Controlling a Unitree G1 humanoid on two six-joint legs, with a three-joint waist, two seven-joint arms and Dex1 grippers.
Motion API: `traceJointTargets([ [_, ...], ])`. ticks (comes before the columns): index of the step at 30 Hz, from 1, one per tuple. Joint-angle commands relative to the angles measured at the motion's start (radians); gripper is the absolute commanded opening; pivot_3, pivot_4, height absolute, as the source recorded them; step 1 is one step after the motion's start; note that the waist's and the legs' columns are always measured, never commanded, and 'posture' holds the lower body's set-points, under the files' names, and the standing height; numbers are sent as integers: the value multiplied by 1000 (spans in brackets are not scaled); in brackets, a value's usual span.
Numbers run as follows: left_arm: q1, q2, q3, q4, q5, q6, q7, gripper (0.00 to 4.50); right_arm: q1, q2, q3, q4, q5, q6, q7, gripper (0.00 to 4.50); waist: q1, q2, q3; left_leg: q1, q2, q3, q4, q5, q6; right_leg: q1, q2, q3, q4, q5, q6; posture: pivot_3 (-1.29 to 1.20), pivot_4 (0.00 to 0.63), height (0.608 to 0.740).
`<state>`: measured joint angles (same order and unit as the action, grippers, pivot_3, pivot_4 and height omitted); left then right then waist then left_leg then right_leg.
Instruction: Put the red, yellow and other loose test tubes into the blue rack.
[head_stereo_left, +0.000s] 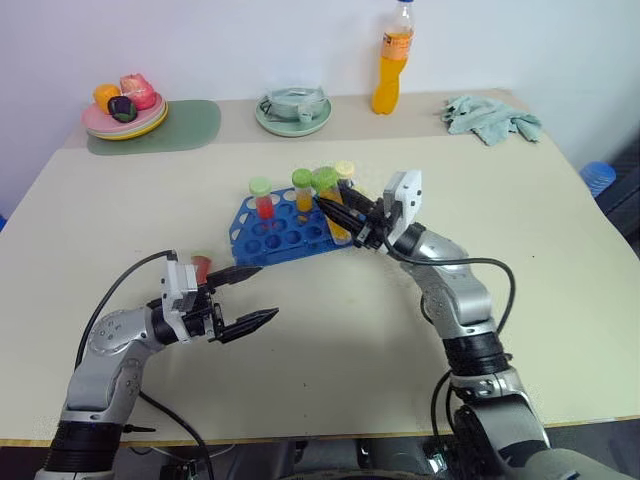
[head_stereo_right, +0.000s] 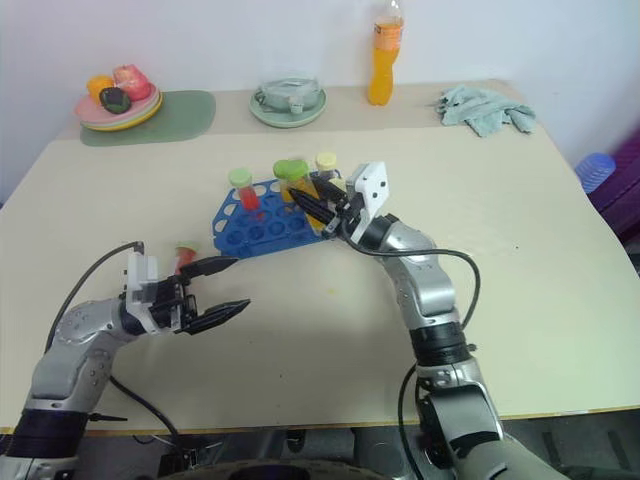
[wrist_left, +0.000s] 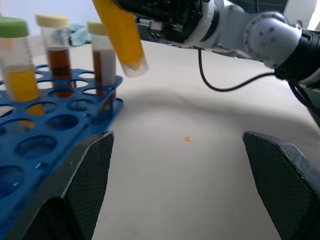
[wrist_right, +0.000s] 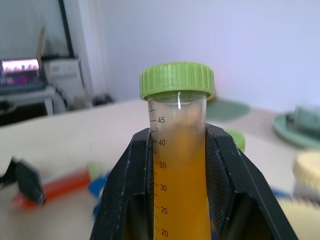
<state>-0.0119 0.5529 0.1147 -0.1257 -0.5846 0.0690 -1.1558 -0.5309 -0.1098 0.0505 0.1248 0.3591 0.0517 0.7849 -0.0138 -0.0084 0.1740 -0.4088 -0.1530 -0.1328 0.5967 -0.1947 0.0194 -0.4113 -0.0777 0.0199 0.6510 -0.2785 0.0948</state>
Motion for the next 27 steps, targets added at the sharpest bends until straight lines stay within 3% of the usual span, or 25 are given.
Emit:
traceJointTargets([
  [1,9,-2,47,-28,-29,6,29,4208,-42,64,-12,84,4,-151,8,753,0,0,0,0,0,0,0,0,0,0,0,0,0,0,0,0,150,740],
  [12,49,-4,104,-44,-42,1,66,4208,-109,215,-9,356,-34,-398,-16,753,-3,1,0,3,1,0,0,1,-3,-3,1,1,4,1,-2,0,150,740],
  [27,122,-8,136,-88,-43,-23,64,4208,-188,241,-34,644,-89,-575,-33,753,-5,1,0,2,5,0,-2,3,-6,-5,6,2,4,4,-6,0,150,740],
])
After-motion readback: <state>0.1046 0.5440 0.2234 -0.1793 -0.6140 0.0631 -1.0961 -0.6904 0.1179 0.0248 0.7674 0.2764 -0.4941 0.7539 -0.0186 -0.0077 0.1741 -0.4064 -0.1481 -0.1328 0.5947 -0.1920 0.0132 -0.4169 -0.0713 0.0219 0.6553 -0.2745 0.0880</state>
